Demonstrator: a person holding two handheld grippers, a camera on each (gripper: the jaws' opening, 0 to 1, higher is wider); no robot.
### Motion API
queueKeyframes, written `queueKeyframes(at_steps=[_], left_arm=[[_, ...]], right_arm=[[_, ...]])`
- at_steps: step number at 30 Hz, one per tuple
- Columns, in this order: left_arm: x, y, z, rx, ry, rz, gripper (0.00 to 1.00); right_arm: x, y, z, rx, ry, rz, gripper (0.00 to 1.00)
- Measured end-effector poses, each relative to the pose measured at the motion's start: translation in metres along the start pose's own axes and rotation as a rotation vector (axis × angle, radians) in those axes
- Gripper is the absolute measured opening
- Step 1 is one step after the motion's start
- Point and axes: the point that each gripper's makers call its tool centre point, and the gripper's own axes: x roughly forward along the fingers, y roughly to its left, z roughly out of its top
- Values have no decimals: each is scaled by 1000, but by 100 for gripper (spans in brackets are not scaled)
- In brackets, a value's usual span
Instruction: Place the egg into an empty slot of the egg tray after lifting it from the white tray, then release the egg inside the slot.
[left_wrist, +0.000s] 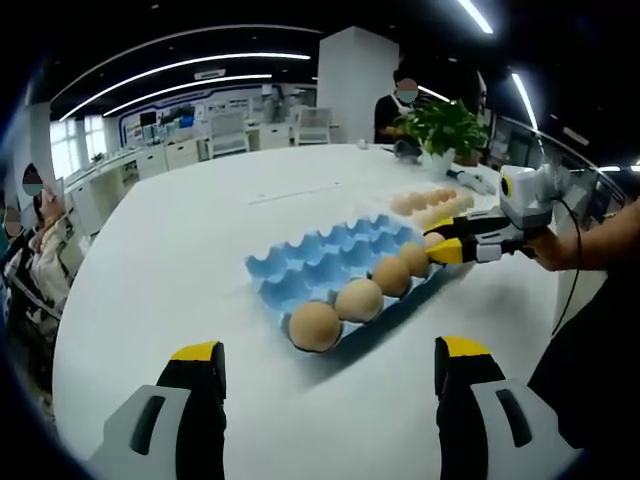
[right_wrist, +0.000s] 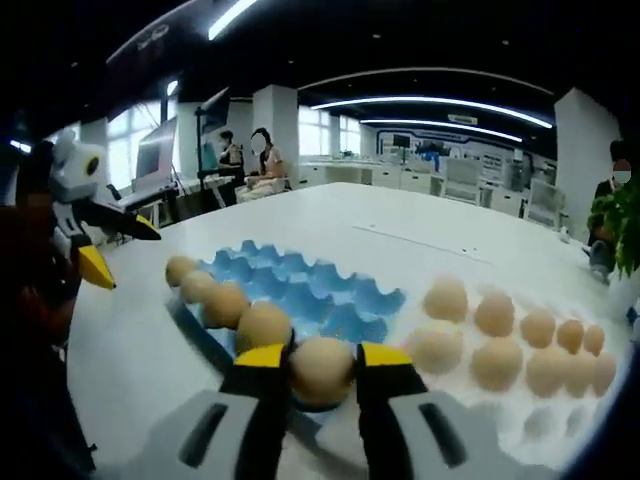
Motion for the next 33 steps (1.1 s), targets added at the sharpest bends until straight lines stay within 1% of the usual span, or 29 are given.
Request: queueKeyframes(at_steps=[2, 7, 9, 14, 21, 25, 28, 30, 33], left_arm=[[0, 0, 0, 1, 1, 2, 86], [0, 0, 1, 1, 0, 0, 86], [0, 0, 1, 0, 1, 1, 86], [1, 0, 1, 0, 2, 0, 86], [1, -2, 1, 0, 0, -4, 85], [1, -2, 0, -3, 3, -8, 85], [1, -2, 1, -3, 2, -10, 85], [2, -2, 1, -1, 2, -12, 85], [2, -3, 2, 0, 1, -15, 85]], right_arm=[[0, 1, -1, -18, -5, 4, 26], [0, 0, -2, 1, -13, 7, 27], [0, 0, -2, -14, -18, 6, 27], [1, 0, -3, -18, -27, 9, 27], [-1, 0, -3, -3, -27, 5, 27], [-6, 2, -2, 16, -38, 15, 26], [-10, 2, 2, 6, -50, 12, 27], [-13, -1, 5, 16, -50, 11, 27], [-19, -12, 16, 21, -72, -37, 27]])
